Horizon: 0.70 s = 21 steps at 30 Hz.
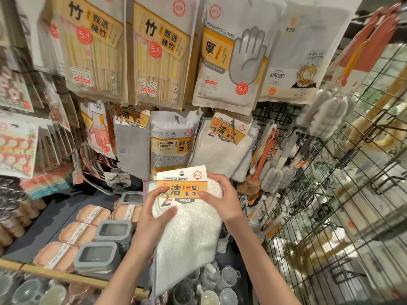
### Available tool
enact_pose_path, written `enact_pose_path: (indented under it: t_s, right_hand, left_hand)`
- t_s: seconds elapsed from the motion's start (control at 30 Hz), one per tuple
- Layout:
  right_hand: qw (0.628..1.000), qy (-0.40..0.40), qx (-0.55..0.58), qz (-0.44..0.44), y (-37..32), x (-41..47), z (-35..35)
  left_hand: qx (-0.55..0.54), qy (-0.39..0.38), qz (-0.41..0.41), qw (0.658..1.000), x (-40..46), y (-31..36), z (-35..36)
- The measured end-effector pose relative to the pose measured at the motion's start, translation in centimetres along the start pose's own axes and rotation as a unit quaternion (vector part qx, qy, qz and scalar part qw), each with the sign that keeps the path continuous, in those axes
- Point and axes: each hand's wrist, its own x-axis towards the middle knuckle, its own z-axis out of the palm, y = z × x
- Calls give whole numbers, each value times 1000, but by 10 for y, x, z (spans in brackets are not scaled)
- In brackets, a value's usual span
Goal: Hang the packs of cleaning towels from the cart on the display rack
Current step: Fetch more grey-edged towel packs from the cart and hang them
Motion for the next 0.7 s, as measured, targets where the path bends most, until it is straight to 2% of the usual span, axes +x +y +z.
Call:
enact_pose_path:
  t_s: [0.2, 0.47, 0.7]
  right_hand:
    - [998, 21, -47, 37, 3, 4, -2]
    - [997, 39, -67, 1, 6, 7, -9]
    - [996, 78, -45, -10, 4, 12, -23]
  left_hand:
    - [-14, -12, 9, 1000, 1, 2, 2]
    - [-10, -29, 7, 999, -1, 5, 10]
    - [-69, -35, -16, 997, 0, 6, 15]
